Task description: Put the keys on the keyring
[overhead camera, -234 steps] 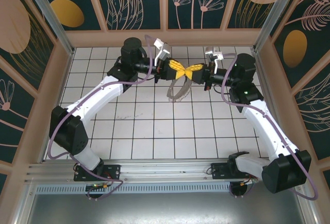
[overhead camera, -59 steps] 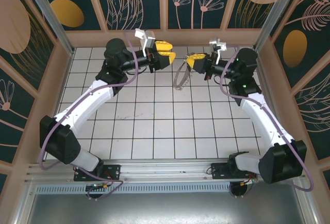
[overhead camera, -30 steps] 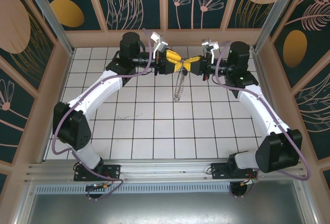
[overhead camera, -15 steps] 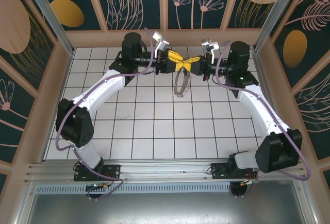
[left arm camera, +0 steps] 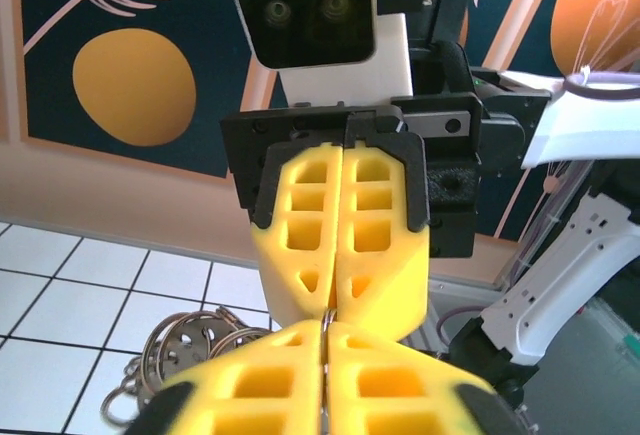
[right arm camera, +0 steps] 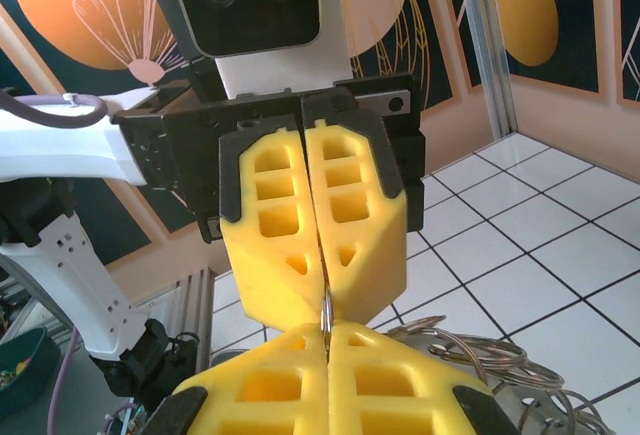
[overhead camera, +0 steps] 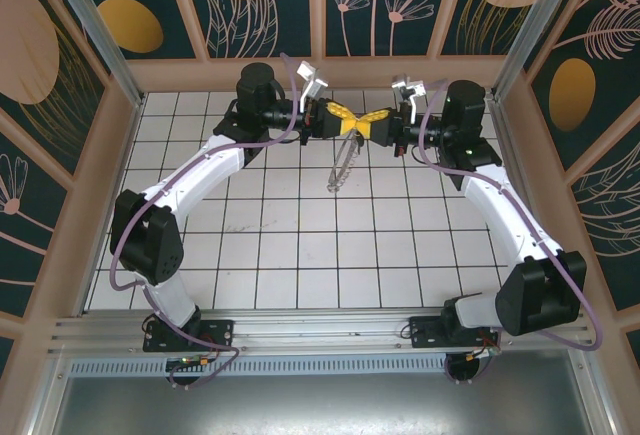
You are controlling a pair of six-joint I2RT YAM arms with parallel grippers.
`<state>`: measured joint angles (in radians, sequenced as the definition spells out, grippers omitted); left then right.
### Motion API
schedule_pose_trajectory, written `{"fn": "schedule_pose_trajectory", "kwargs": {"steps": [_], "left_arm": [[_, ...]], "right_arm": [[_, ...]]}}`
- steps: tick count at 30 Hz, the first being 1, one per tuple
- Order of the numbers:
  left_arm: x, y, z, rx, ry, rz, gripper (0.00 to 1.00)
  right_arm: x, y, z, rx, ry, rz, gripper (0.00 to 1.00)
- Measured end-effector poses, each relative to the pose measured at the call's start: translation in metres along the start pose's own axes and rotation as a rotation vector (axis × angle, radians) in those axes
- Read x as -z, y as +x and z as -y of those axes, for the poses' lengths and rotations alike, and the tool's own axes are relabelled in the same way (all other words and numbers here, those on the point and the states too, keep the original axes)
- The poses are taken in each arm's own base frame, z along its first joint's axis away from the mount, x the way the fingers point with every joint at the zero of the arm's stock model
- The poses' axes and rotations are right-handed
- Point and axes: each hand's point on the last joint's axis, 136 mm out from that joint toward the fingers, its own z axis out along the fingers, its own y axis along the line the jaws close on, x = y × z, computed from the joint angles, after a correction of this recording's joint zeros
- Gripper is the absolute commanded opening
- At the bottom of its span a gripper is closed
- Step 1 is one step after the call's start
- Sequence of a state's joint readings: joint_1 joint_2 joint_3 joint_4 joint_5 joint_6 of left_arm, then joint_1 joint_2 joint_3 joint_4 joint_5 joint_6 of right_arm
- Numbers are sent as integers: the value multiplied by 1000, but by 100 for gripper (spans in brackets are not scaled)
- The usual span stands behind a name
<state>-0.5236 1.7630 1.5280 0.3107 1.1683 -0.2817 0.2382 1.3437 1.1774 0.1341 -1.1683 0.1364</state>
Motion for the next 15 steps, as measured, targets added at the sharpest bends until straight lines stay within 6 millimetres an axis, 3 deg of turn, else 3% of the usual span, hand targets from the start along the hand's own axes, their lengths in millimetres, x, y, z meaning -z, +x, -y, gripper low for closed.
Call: {"fn": "schedule_pose_trajectory", "kwargs": {"steps": [7, 11, 15], "left_arm": [[-1, -2, 0, -4, -3, 17, 0], [-3, 2, -3, 12, -31, 58, 0], [-8, 14, -8, 72, -54, 85, 0]], "right_arm": [[1, -2, 0, 10, 1, 7, 0], [1, -4, 4, -4, 24, 16, 33], [5, -9, 1, 22, 39, 41, 40]]}}
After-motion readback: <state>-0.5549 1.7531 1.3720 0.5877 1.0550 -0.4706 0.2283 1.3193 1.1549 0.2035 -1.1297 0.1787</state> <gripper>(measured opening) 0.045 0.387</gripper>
